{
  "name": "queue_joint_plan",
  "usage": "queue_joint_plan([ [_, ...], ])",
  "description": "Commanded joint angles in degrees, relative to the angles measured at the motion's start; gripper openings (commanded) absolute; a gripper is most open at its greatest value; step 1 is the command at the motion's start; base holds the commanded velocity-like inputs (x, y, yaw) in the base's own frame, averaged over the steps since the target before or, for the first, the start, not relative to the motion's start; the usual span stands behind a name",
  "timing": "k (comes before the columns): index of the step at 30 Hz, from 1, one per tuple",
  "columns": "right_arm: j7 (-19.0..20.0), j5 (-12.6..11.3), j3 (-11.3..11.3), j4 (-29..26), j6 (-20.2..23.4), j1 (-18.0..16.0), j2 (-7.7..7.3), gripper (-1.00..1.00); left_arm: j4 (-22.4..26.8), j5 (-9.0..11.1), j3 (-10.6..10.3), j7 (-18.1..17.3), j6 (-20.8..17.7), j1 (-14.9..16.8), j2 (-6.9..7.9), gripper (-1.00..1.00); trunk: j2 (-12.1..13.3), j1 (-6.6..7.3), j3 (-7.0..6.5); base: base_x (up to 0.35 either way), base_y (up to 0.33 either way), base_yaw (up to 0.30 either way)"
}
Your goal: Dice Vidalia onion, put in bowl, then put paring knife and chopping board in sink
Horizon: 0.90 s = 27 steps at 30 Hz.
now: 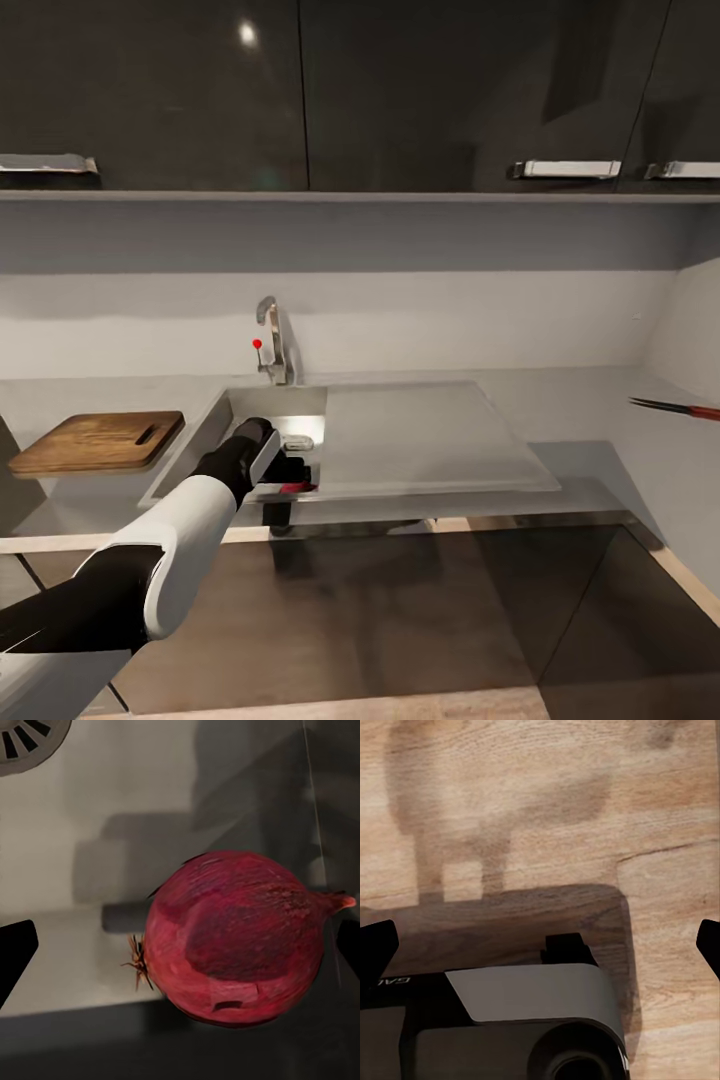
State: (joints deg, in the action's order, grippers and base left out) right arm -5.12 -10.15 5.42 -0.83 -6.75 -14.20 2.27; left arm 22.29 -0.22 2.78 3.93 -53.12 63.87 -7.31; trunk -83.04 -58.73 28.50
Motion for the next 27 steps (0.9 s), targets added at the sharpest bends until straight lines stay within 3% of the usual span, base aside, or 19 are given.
queue_joint_plan([
  [1,-0.2,-0.6,0.5,0.0,-0.2,0.0,0.02,1.0,0.1,0.0,0.2,0.3,-0.2,0.0,-0.06,1.0,0.0,0.0,0.12,0.0,0.0,0.0],
  [12,-0.2,-0.6,0.5,0.0,-0.2,0.0,0.02,1.0,-0.6,0.0,-2.6,0.2,-0.3,0.0,-0.15,1.0,0.0,0.0,0.62,0.0,0.0,0.0],
  [27,-0.2,-0.6,0.5,0.0,-0.2,0.0,0.02,1.0,-0.6,0.0,-4.2,0.2,-0.3,0.0,-0.33,1.0,0.0,0.0,0.66,0.0,0.0,0.0],
])
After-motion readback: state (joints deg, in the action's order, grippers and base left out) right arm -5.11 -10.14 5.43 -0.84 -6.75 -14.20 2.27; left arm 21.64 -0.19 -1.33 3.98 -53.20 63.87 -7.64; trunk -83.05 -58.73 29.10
